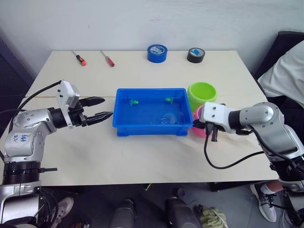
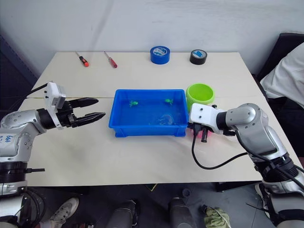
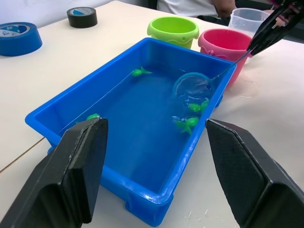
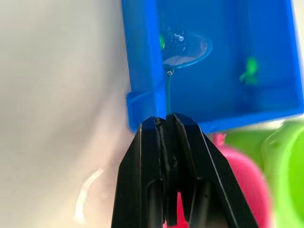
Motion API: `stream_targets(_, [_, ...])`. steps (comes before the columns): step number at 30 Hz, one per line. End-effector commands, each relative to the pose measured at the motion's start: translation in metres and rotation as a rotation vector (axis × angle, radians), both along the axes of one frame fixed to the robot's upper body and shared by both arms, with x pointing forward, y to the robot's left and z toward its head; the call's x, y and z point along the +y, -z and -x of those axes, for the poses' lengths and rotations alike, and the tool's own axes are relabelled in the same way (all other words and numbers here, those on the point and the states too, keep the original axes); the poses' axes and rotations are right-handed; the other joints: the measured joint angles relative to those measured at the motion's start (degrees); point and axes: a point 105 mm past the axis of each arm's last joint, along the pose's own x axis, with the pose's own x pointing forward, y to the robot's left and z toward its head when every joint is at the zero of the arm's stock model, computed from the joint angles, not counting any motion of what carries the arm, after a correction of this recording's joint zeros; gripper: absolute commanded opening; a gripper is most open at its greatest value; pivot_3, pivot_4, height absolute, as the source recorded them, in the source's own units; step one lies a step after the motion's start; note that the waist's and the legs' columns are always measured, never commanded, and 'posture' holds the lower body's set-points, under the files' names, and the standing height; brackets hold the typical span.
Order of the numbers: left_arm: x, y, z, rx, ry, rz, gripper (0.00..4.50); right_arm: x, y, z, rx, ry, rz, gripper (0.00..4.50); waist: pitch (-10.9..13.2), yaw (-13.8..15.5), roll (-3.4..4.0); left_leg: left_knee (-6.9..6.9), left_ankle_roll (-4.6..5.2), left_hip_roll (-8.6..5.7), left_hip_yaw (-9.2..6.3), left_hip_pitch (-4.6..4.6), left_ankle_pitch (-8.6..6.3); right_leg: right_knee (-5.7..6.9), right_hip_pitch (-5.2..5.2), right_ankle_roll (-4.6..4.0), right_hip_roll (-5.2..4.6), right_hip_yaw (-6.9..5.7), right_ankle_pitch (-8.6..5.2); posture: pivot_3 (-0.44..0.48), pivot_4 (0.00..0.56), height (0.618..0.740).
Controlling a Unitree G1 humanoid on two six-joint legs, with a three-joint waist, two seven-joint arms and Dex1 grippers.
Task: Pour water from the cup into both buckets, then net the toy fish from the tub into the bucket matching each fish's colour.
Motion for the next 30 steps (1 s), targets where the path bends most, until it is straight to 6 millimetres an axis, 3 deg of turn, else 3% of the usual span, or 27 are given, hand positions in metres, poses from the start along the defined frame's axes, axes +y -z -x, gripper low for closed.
stream_targets(1, [0.005,-0.015,0.004,-0.049,-0.004,-0.005,3.58,0.009,-0.011,0.006,0.06,0.009,-0.092,0.0,0.0,0.15,0.0,-0.02,-0.01,0.0,0.0,0.0,-0.02,-0.02,-0.01,-0.02,0.0,0.0,-0.01,0.0,0.15,0.734])
stream_targets(9, [0.007,-0.015,0.005,-0.051,-0.01,-0.01,3.58,0.009,-0.012,-0.003,0.122,0.132,-0.156,0.0,0.0,0.32,0.0,-0.08,-0.03,0.02,0.02,-0.06,-0.08,-0.15,-0.05,-0.04,0.02,-0.01,-0.02,0.0,0.15,0.734])
stream_targets(17, [0.007,-0.016,0.005,-0.053,-0.011,-0.016,3.58,0.012,-0.01,-0.019,-0.021,0.12,0.0,0.0,0.0,0.41,0.0,-0.08,-0.02,0.01,0.05,-0.07,-0.09,-0.18,-0.08,-0.04,0.02,0.0,-0.02,0.0,0.15,0.734])
stream_targets(30, [0.01,-0.017,0.01,-0.053,-0.026,-0.016,3.58,0.049,-0.005,-0.013,0.036,0.029,-0.087,0.0,0.0,0.21,0.0,-0.09,-0.02,0.03,0.04,-0.1,-0.1,-0.19,-0.1,-0.04,0.04,0.0,-0.02,0.0,0.15,0.734])
